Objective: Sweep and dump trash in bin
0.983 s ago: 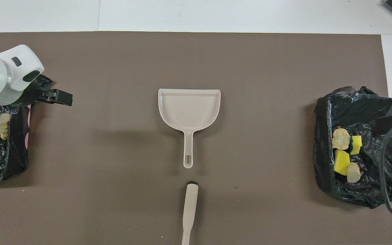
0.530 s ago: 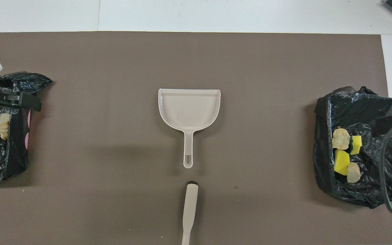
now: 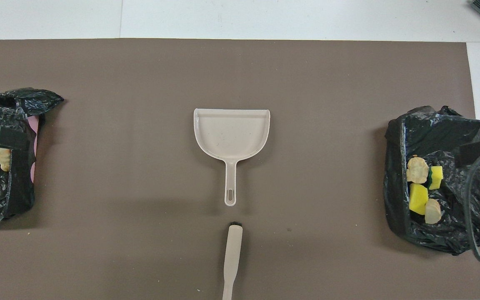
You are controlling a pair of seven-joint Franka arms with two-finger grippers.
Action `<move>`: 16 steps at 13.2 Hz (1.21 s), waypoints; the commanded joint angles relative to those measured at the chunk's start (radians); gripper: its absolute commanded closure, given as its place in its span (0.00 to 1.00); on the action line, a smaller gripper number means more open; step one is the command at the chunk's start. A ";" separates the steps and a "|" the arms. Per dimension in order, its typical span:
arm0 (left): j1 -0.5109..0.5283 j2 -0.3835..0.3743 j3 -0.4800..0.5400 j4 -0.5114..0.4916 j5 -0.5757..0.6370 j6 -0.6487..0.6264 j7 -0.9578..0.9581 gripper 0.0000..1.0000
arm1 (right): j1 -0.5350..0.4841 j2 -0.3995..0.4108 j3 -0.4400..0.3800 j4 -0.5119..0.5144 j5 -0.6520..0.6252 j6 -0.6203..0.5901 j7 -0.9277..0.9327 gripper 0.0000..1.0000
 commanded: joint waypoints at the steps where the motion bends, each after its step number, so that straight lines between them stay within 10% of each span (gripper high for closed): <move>1: -0.023 0.004 0.012 0.057 0.018 -0.104 0.003 0.00 | -0.005 -0.005 0.000 0.006 -0.007 -0.017 -0.029 0.00; 16: -0.023 0.005 0.011 0.146 -0.039 -0.220 0.005 0.00 | -0.005 -0.005 0.000 0.006 -0.007 -0.017 -0.029 0.00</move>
